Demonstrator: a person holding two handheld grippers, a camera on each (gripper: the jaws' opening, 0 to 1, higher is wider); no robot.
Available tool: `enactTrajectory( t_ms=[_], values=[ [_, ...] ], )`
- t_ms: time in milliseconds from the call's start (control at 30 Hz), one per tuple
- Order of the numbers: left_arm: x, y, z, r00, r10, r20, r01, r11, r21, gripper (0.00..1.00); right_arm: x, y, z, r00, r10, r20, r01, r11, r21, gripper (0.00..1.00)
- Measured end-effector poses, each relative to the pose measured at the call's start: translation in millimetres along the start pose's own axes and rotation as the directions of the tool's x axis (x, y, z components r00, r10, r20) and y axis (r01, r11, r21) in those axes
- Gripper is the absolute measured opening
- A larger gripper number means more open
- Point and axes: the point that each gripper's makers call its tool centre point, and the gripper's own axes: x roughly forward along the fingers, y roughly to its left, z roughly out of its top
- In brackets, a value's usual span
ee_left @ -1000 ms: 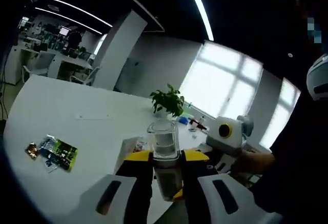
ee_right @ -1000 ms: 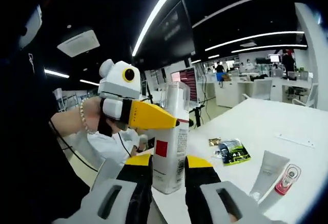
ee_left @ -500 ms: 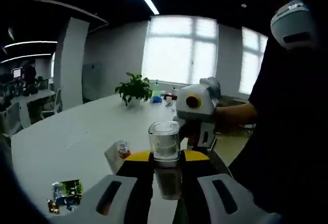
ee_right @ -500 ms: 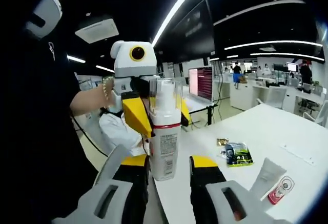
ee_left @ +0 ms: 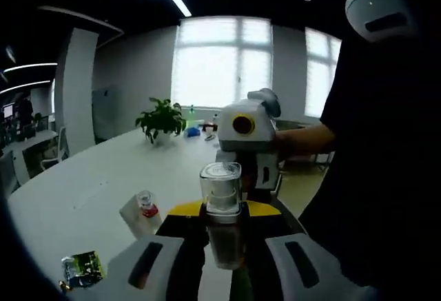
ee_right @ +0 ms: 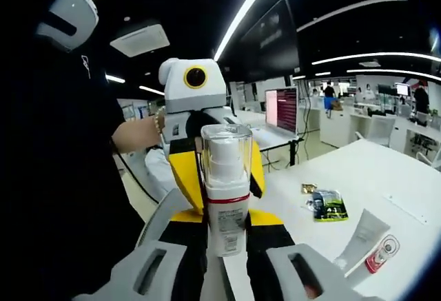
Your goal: Arrange the skincare products in the storage area until every visible bottle or jar stands upright without overlapping.
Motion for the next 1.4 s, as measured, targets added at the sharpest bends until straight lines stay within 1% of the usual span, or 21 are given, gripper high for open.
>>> enactTrajectory(
  t_ms=[67, 100, 233, 433, 533, 667, 767, 900, 1000, 1167, 1333, 1400],
  values=[
    [-0.8, 0.4, -2.2, 1.000, 0.001, -0.008, -0.001, 1.000, -0.005, 0.16, 3.3, 1.1, -2.3, 1.000, -0.001, -0.005, 0.001, 1.000, -0.020, 0.11],
    [4.8, -1.3, -2.2, 1.000, 0.000, -0.016, 0.000, 1.000, -0.010, 0.16, 4.5, 1.4, -3.4, 1.000, 0.003, -0.005, -0.003, 1.000, -0.020, 0.11],
    [6.3, -1.5, -6.7, 0.999, 0.011, -0.033, -0.011, 1.000, -0.024, 0.17, 6.8, 3.4, -4.8, 1.000, 0.014, -0.013, -0.015, 0.999, -0.036, 0.11],
    [9.6, -1.0, -11.8, 0.999, 0.019, -0.047, -0.022, 0.998, -0.052, 0.20, 8.6, -0.9, -11.7, 1.000, 0.016, -0.027, -0.017, 0.999, -0.044, 0.11],
    [14.4, 0.9, -19.1, 0.996, 0.033, -0.077, -0.037, 0.998, -0.052, 0.26, 7.1, -4.4, -12.9, 1.000, 0.013, -0.020, -0.014, 0.999, -0.033, 0.11],
    [17.6, 4.4, -26.1, 0.994, 0.048, -0.094, -0.055, 0.996, -0.069, 0.34, 4.1, -11.0, -20.5, 0.999, 0.007, -0.037, -0.008, 0.999, -0.031, 0.11],
    [17.7, 8.1, -32.4, 0.992, 0.062, -0.109, -0.071, 0.994, -0.080, 0.38, 2.2, -15.0, -25.8, 0.999, 0.009, -0.039, -0.010, 1.000, -0.028, 0.11],
    [17.3, 11.0, -44.9, 0.986, 0.073, -0.148, -0.087, 0.993, -0.086, 0.43, 1.8, -22.8, -31.9, 0.999, -0.001, -0.038, 0.000, 1.000, -0.021, 0.11],
    [16.5, 13.6, -52.9, 0.983, 0.076, -0.165, -0.093, 0.991, -0.098, 0.45, 1.9, -30.6, -40.0, 0.999, -0.014, -0.047, 0.013, 1.000, -0.014, 0.11],
    [15.2, 21.1, -67.6, 0.973, 0.105, -0.204, -0.130, 0.985, -0.114, 0.52, 0.1, -41.4, -53.1, 0.998, -0.030, -0.060, 0.029, 1.000, -0.004, 0.11],
    [14.0, 28.4, -79.9, 0.967, 0.137, -0.214, -0.171, 0.974, -0.148, 0.61, -4.0, -56.0, -69.9, 0.996, -0.056, -0.072, 0.058, 0.998, 0.033, 0.11],
    [13.3, 30.6, -86.0, 0.964, 0.144, -0.223, -0.183, 0.970, -0.162, 0.63, -5.6, -59.9, -75.3, 0.995, -0.061, -0.078, 0.064, 0.997, 0.042, 0.11]
  ],
)
